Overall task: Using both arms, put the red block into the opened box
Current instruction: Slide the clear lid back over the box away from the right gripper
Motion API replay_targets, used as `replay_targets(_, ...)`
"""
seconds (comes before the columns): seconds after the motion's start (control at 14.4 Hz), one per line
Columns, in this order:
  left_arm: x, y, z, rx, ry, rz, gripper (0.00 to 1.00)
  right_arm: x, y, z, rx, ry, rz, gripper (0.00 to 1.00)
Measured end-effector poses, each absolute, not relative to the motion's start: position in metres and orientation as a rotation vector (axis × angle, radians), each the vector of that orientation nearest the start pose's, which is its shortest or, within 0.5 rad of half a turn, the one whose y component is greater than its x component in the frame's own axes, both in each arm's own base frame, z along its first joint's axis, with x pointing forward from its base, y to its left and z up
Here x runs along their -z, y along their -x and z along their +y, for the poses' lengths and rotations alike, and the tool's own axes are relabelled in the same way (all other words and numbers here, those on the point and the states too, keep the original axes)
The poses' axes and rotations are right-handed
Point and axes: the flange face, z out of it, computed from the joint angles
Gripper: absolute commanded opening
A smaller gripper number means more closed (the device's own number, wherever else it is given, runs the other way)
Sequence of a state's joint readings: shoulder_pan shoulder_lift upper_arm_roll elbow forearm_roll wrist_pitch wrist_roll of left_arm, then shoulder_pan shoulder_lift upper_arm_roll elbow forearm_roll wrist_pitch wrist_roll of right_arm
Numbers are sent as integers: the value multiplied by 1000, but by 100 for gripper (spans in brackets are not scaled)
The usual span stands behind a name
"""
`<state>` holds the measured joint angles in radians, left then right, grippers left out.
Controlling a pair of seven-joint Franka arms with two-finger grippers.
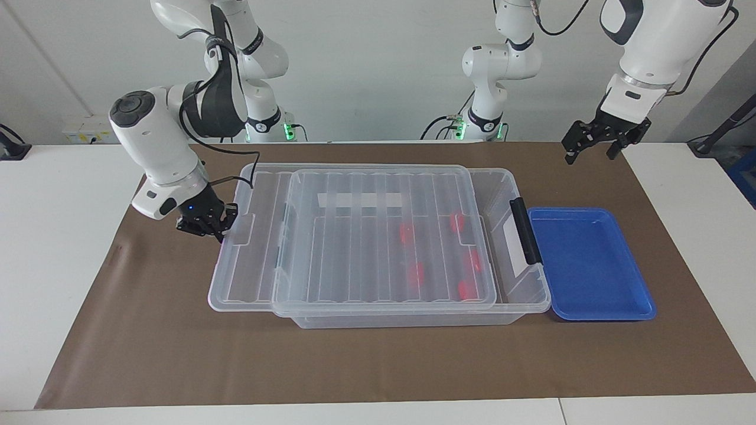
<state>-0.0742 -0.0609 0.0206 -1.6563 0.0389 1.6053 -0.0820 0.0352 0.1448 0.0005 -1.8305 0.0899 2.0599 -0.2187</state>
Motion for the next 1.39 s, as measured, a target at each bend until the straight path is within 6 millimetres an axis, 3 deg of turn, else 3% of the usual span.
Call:
replay_targets(0.69,-621,-538,-25,22,3105,-42,100,-461,-606,79,152,3001,-260,0)
replay_targets(1.39,-621,-538,-25,24,3105,-42,100,-462,-606,87,159,2967,-235,0)
